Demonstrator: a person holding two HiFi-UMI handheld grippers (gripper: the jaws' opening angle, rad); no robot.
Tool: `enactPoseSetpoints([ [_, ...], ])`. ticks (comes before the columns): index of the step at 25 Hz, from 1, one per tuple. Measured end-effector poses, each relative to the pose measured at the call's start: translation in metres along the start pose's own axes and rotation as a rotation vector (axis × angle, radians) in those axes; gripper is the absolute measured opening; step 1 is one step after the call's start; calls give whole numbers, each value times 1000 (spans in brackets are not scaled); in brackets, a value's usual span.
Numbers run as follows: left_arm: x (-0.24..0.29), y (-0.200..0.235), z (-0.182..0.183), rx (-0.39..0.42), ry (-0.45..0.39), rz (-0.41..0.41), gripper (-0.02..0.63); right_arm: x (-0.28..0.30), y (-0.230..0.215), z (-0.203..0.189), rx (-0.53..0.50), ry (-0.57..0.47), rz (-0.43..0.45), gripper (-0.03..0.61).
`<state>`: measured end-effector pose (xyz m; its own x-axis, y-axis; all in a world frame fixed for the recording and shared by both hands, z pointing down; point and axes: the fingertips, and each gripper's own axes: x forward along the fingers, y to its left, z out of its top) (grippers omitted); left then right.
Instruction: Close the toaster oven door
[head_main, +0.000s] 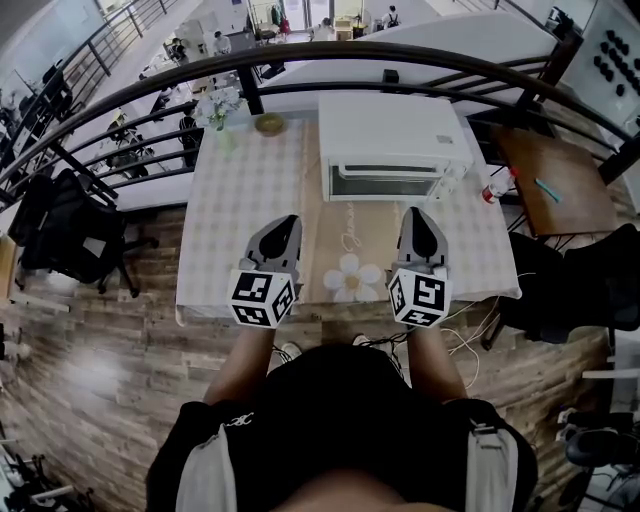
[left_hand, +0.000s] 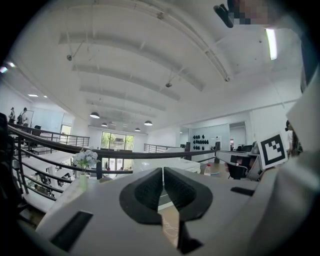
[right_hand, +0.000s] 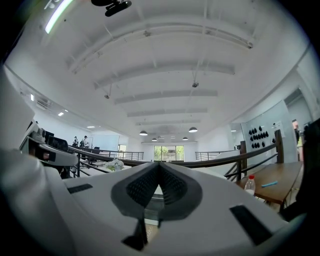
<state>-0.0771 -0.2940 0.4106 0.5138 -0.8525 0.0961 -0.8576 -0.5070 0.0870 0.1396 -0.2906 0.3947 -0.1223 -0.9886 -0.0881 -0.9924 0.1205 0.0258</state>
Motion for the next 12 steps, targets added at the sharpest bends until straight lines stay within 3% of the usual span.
enactPoseSetpoints([
  [12,-4,5,3,-11,-12,15,20,5,6,2,-9,8,20,-8],
])
